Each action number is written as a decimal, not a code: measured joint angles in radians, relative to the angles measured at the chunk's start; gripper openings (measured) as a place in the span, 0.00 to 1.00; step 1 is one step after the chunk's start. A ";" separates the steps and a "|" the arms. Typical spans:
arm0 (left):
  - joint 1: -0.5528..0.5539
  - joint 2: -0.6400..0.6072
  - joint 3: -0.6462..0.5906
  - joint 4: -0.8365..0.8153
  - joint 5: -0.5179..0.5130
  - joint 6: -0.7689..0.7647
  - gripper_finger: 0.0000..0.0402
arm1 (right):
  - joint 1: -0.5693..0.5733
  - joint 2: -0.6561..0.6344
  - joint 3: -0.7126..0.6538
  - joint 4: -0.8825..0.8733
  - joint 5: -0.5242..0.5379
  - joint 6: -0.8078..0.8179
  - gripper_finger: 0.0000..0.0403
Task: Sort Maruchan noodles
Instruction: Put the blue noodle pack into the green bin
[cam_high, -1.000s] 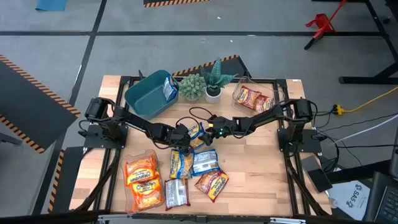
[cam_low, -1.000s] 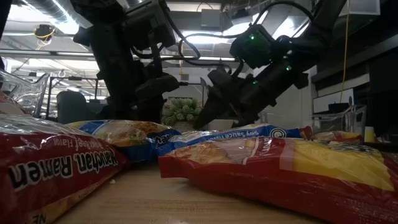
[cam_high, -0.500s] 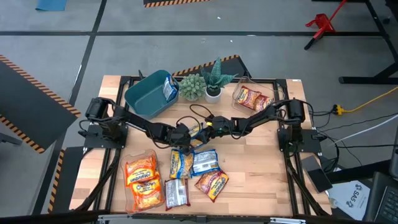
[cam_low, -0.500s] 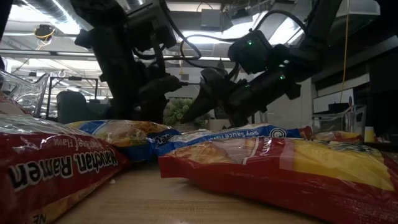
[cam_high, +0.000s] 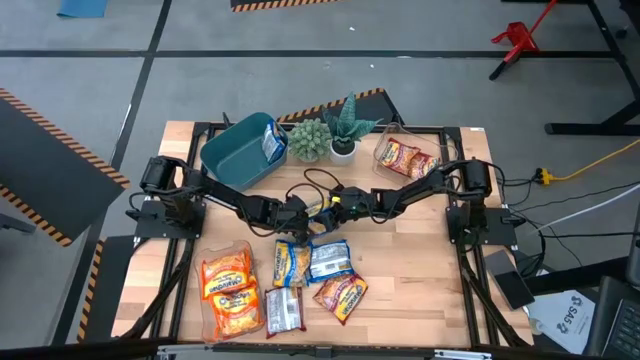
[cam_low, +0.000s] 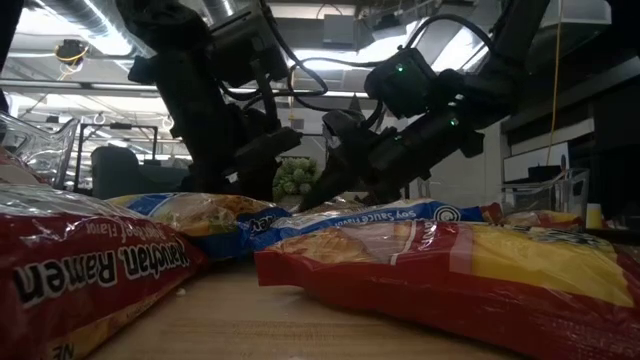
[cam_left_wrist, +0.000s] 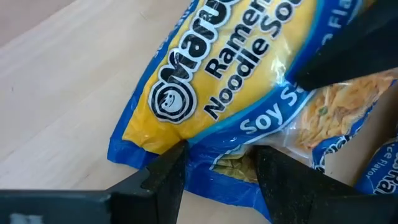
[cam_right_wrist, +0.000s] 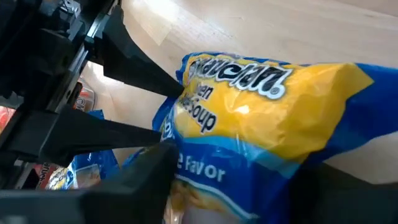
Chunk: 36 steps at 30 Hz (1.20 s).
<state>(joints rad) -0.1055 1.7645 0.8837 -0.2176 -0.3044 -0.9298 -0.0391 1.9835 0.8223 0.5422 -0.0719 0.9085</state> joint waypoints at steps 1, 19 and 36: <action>0.000 -0.002 0.000 0.000 -0.002 0.000 0.45 | 0.000 0.000 0.000 0.000 0.000 0.000 0.50; 0.001 -0.276 0.000 -0.114 0.079 -0.014 0.45 | 0.001 -0.018 0.006 0.025 -0.014 0.031 0.21; -0.127 -0.876 0.003 -0.099 -0.145 0.031 0.45 | 0.000 -0.048 0.506 -0.467 0.153 -0.347 0.19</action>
<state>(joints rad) -0.2324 0.8885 0.8864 -0.3171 -0.4490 -0.8990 -0.0394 1.9354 1.3284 0.0750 0.0810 0.5617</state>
